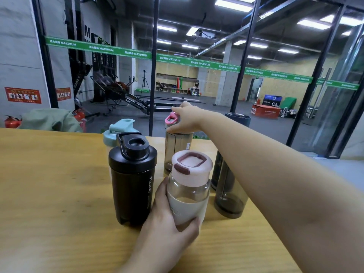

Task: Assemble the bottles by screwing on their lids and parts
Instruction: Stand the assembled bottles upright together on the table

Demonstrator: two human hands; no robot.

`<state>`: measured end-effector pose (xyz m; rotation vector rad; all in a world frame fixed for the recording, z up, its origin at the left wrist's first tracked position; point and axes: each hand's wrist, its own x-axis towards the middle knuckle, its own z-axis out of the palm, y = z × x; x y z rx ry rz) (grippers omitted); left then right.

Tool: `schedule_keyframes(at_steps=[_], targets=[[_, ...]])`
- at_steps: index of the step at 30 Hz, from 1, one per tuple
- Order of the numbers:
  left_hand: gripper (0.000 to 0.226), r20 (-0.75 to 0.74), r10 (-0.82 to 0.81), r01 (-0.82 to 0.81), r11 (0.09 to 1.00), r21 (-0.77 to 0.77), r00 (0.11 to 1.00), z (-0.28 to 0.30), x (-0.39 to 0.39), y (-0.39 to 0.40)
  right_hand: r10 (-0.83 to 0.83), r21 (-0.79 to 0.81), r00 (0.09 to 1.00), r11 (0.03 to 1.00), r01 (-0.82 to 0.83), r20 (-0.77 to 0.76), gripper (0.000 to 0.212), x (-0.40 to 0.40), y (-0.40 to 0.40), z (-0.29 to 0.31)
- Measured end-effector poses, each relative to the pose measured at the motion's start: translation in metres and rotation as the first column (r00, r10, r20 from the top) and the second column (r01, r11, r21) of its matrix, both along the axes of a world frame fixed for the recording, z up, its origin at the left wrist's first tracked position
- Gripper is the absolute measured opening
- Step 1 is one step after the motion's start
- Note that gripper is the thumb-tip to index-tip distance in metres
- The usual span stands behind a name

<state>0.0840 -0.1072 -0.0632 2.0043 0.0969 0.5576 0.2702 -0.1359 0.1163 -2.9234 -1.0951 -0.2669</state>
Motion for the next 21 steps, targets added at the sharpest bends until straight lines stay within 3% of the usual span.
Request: schedule_keyframes(at_steps=[3,8,15,21], targets=[[0.109,0.002,-0.007,0.007,1.000,-0.006,1.000,-0.0022,0.0012,0.0006,-0.032,-0.022,0.999,0.999,0.033,0.017,0.056,0.0024,0.0001,-0.0014],[0.106,0.009,-0.016,0.016,1.000,-0.011,1.000,-0.0031,0.0015,0.0009,0.010,0.122,0.999,0.992,-0.006,-0.038,0.052,-0.0006,-0.0024,0.0002],[0.107,-0.004,-0.038,0.037,0.999,-0.026,0.999,-0.0029,0.0007,0.0016,-0.049,0.150,0.999,0.987,0.050,-0.010,0.047,0.0009,-0.0050,-0.0019],[0.104,0.000,-0.037,0.037,0.999,-0.011,0.999,-0.0029,0.0006,0.0019,-0.181,0.216,0.982,0.958,0.187,-0.048,0.092,-0.0037,-0.0035,-0.0046]])
